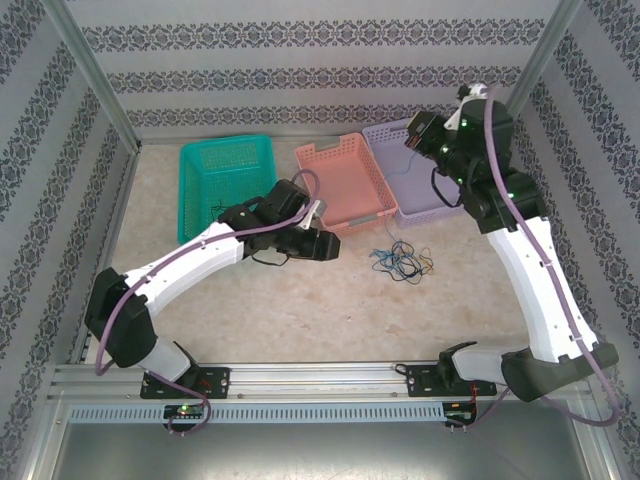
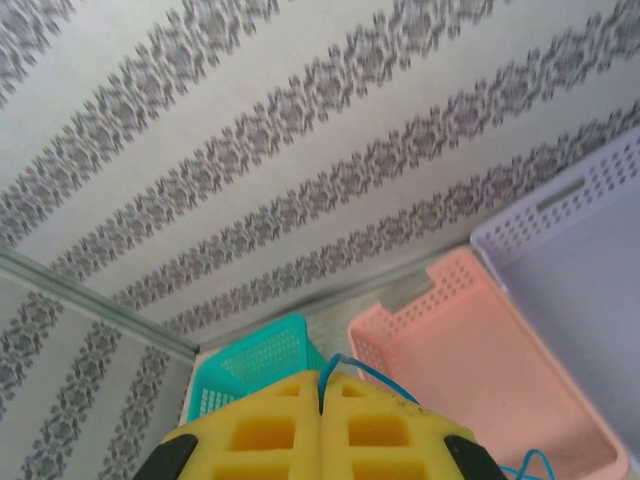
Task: Untangle the cables
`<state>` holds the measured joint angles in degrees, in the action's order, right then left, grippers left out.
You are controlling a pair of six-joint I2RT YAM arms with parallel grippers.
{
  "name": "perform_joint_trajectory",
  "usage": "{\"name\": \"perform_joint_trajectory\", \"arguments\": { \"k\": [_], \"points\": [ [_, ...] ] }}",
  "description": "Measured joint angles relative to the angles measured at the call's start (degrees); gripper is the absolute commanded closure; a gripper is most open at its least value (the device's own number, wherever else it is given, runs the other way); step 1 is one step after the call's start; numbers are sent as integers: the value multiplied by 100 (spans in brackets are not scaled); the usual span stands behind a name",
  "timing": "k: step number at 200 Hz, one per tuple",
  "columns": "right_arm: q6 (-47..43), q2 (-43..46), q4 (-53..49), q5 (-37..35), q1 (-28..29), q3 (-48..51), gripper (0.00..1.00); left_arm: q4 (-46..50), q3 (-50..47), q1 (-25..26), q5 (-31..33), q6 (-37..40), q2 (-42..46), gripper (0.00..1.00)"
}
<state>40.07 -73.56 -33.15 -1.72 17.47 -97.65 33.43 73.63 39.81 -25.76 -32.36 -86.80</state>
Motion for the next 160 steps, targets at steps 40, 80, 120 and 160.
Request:
{"name": "perform_joint_trajectory", "arguments": {
  "k": [40, 80, 120, 160],
  "points": [
    [-149, -339, 81, 15, -579, -1237, 100, 101, 0, 0, 271, -133, 651, 34],
    [-151, -933, 337, 138, -949, -1862, 100, 103, 0, -2, 1097, -295, 1532, 32],
    [-170, -1633, 474, 269, -1340, -2083, 100, 83, 243, 0, 1707, -376, 2120, 31],
    [-190, -2087, 601, 474, -1764, -2085, 100, 164, 247, 0, 1856, -457, 2131, 31]
  ]
}}
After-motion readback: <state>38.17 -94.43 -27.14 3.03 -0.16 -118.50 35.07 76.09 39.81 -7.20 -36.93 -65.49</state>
